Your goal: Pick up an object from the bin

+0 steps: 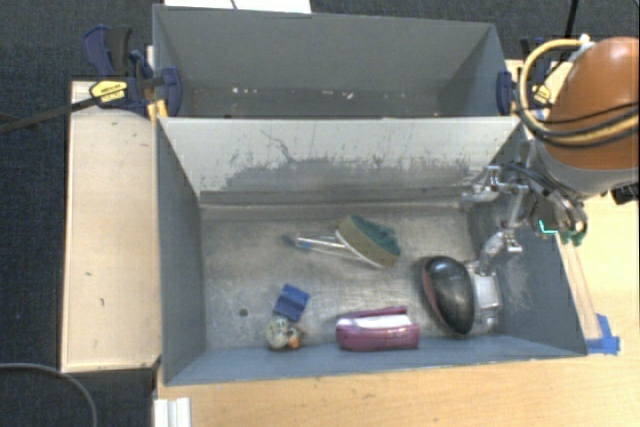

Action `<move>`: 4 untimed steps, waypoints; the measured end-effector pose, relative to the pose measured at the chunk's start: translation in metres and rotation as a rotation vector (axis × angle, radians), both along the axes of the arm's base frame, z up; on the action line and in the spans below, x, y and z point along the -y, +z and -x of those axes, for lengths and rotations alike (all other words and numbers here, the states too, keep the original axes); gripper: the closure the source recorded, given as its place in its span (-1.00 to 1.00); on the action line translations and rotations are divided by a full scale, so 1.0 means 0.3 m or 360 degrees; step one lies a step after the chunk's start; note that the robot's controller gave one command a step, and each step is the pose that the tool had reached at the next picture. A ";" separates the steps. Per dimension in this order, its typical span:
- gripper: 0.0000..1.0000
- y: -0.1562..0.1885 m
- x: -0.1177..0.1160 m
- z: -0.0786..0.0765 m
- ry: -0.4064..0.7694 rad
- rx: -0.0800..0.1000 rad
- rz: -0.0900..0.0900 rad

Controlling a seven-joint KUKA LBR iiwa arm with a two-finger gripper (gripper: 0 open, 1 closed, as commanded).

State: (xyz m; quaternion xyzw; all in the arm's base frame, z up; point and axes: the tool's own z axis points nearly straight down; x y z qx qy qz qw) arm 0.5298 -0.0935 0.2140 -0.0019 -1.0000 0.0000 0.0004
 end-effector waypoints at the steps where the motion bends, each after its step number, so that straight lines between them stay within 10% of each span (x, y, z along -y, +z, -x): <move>1: -1.00 -0.334 -0.004 -0.012 0.0351 0.0009 0.0002; 2: -1.00 -0.405 0.001 0.020 0.0364 -0.0016 0.0000; 3: 1.00 -0.407 0.001 0.019 0.0367 -0.0017 0.0000; 4: 1.00 -0.470 -0.044 0.052 0.0211 0.0018 0.0003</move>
Offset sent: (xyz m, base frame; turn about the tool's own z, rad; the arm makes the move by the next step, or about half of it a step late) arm 0.0008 0.0018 -0.1188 -0.2239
